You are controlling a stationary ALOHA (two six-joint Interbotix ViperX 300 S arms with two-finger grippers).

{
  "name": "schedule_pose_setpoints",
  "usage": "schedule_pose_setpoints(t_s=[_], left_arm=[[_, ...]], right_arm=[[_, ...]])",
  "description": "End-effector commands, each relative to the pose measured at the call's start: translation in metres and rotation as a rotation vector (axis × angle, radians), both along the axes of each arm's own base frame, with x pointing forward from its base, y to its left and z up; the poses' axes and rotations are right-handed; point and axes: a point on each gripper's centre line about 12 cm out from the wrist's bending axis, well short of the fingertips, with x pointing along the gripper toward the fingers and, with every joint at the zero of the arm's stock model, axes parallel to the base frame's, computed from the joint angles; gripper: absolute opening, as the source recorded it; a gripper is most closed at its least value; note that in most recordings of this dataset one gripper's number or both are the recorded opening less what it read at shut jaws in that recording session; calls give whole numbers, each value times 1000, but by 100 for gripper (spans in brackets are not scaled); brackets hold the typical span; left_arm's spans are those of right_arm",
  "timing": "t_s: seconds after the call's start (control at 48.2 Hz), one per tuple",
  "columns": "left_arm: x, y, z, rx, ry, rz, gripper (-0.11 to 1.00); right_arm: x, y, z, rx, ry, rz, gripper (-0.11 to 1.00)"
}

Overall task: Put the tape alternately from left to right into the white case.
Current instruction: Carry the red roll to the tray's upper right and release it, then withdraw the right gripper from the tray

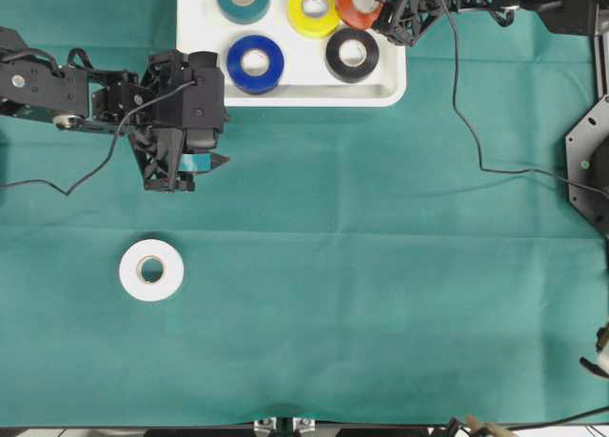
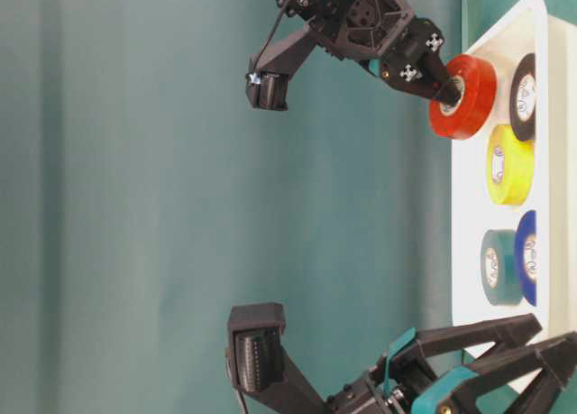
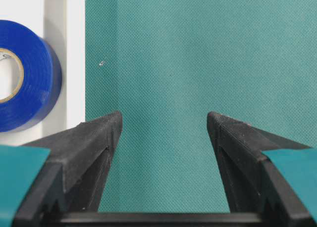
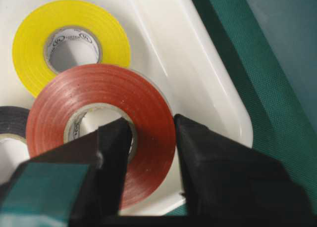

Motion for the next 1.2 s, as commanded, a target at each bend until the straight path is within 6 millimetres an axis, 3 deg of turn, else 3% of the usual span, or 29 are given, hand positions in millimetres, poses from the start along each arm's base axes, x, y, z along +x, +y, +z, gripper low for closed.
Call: schedule_pose_setpoints(t_s=[0.0,0.104,0.145,0.249,0.685,0.851,1.183], left_arm=[[3,-1,13,0,-43,-1,95],[3,-1,12,0,-42,-1,95],[3,-1,12,0,-42,-1,95],[3,-2,13,0,-43,-3,95],[3,-4,12,0,-42,-7,95],[4,-3,13,0,-45,-6,95],[5,-3,14,2,-49,-7,95]], right_arm=[[3,-3,10,-19,-27,5,50],[3,-2,9,-17,-23,5,79],[3,-2,9,-16,-24,4,84],[2,-2,9,-15,-24,4,75],[0,12,8,-1,-30,29,75],[-1,28,14,-2,-47,66,75],[0,84,26,11,-110,218,75]])
